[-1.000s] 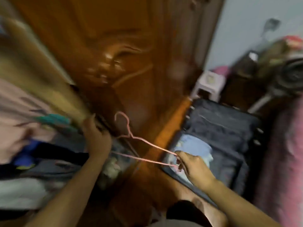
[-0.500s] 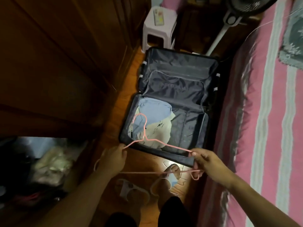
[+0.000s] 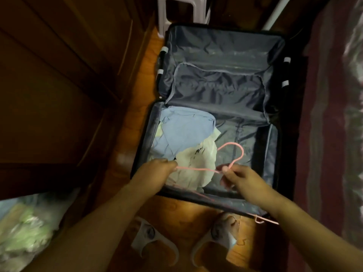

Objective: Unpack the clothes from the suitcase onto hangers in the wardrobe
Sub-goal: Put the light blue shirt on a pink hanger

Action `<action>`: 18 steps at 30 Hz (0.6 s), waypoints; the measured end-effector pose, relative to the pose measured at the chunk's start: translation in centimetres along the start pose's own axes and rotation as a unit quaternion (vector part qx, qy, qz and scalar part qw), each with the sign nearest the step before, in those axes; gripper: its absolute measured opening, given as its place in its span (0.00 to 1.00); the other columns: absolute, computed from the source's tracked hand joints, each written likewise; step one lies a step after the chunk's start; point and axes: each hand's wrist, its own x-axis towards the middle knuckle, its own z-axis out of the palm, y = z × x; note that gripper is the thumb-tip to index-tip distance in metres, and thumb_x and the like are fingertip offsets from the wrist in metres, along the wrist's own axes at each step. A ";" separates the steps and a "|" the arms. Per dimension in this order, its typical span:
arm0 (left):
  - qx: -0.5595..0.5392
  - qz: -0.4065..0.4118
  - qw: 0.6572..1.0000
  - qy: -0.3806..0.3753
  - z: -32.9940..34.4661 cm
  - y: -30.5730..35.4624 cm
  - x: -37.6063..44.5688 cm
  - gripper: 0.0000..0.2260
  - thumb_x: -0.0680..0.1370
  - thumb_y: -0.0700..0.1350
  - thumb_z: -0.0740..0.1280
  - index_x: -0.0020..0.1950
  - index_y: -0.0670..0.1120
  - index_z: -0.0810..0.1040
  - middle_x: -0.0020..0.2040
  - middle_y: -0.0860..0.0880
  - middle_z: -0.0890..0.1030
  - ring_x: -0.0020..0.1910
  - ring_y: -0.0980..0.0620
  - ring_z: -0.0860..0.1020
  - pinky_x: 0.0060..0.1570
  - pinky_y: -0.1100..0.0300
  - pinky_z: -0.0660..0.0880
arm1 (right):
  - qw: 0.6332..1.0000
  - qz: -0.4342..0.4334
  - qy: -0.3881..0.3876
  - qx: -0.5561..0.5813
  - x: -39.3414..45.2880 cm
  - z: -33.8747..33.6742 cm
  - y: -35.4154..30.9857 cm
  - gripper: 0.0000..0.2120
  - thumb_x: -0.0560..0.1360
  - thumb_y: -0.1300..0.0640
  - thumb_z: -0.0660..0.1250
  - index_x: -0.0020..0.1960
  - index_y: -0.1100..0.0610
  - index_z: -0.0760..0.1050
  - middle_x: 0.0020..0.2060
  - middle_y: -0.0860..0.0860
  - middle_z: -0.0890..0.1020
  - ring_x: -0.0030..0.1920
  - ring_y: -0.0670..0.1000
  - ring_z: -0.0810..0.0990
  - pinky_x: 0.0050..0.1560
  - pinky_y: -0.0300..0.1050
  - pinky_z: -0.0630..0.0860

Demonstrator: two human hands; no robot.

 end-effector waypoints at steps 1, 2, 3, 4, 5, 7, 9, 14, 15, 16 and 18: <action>0.003 0.007 1.000 0.008 1.2 -0.8 1.6 0.12 0.82 0.54 0.57 0.52 0.49 0.77 0.46 0.47 0.78 0.47 0.42 0.79 0.40 0.51 0.75 | 1.000 -0.001 0.016 -0.005 1.1 -0.1 1.0 0.24 0.76 0.36 0.64 0.46 0.58 0.81 0.35 0.54 0.83 0.33 0.47 0.78 0.40 0.47 0.75; -0.001 0.013 0.999 0.037 2.2 -1.8 3.5 0.17 0.82 0.56 0.55 0.52 0.49 0.79 0.47 0.46 0.79 0.47 0.41 0.80 0.40 0.49 0.77 | 0.999 0.001 0.039 -0.012 2.6 -0.3 1.8 0.20 0.77 0.40 0.64 0.44 0.58 0.81 0.33 0.53 0.83 0.31 0.48 0.77 0.38 0.45 0.74; -0.019 -0.002 0.998 0.064 2.9 -2.5 5.2 0.18 0.82 0.55 0.55 0.57 0.50 0.81 0.51 0.46 0.80 0.50 0.41 0.80 0.42 0.48 0.79 | 0.998 0.008 0.068 -0.016 4.0 -0.9 2.6 0.16 0.79 0.47 0.64 0.42 0.57 0.80 0.31 0.51 0.83 0.30 0.48 0.76 0.37 0.43 0.73; -0.032 -0.026 0.996 0.080 3.6 -3.0 7.1 0.16 0.83 0.52 0.57 0.66 0.51 0.78 0.58 0.46 0.78 0.56 0.41 0.79 0.48 0.48 0.79 | 0.993 0.020 0.113 -0.028 5.7 -1.7 3.6 0.13 0.81 0.52 0.64 0.41 0.56 0.80 0.31 0.50 0.83 0.29 0.48 0.76 0.36 0.44 0.74; -0.037 -0.064 0.994 0.076 4.2 -3.9 9.3 0.18 0.84 0.50 0.59 0.73 0.50 0.72 0.65 0.45 0.74 0.62 0.42 0.75 0.54 0.48 0.77 | 0.984 0.026 0.173 -0.042 7.9 -2.5 4.4 0.14 0.81 0.55 0.64 0.39 0.56 0.80 0.31 0.50 0.83 0.30 0.49 0.76 0.37 0.45 0.74; -0.058 -0.138 0.986 0.069 5.4 -5.5 13.5 0.21 0.84 0.49 0.61 0.76 0.47 0.65 0.71 0.43 0.70 0.68 0.41 0.71 0.61 0.47 0.74 | 0.961 0.018 0.274 -0.045 12.2 -4.1 5.3 0.15 0.82 0.55 0.63 0.38 0.57 0.79 0.32 0.54 0.82 0.32 0.54 0.77 0.40 0.52 0.75; -0.112 -0.199 0.971 0.075 6.6 -7.3 17.5 0.25 0.83 0.52 0.62 0.77 0.43 0.62 0.74 0.41 0.68 0.71 0.39 0.69 0.66 0.46 0.71 | 0.941 -0.003 0.335 -0.045 15.8 -5.0 5.3 0.17 0.82 0.55 0.61 0.36 0.58 0.76 0.32 0.55 0.80 0.36 0.58 0.77 0.43 0.53 0.73; -0.292 -0.311 0.897 0.116 9.7 -11.3 25.7 0.37 0.82 0.55 0.65 0.82 0.42 0.48 0.80 0.38 0.58 0.77 0.36 0.62 0.73 0.43 0.63 | 0.922 -0.034 0.383 0.044 21.7 -4.4 6.7 0.15 0.79 0.53 0.61 0.36 0.58 0.75 0.31 0.56 0.77 0.35 0.59 0.75 0.40 0.55 0.74; -0.309 -0.306 0.892 0.124 9.7 -11.6 26.6 0.36 0.81 0.53 0.67 0.81 0.40 0.53 0.78 0.37 0.62 0.75 0.36 0.65 0.72 0.44 0.66 | 0.922 -0.029 0.380 0.060 22.3 -4.5 6.6 0.15 0.79 0.54 0.61 0.36 0.58 0.75 0.30 0.56 0.77 0.34 0.59 0.75 0.39 0.55 0.73; -0.313 -0.294 0.893 0.135 9.6 -12.1 27.0 0.31 0.80 0.50 0.68 0.78 0.39 0.62 0.74 0.37 0.69 0.71 0.36 0.70 0.68 0.46 0.70 | 0.923 -0.023 0.375 0.079 22.7 -4.6 6.0 0.14 0.79 0.55 0.62 0.36 0.58 0.74 0.30 0.56 0.76 0.34 0.58 0.74 0.38 0.52 0.72; -0.239 -0.286 0.915 0.155 8.6 -12.6 26.7 0.19 0.79 0.48 0.68 0.65 0.38 0.75 0.62 0.37 0.79 0.60 0.37 0.78 0.58 0.48 0.76 | 0.921 -0.020 0.373 0.109 22.8 -5.0 4.2 0.12 0.76 0.52 0.62 0.39 0.57 0.74 0.33 0.57 0.75 0.34 0.56 0.73 0.38 0.52 0.73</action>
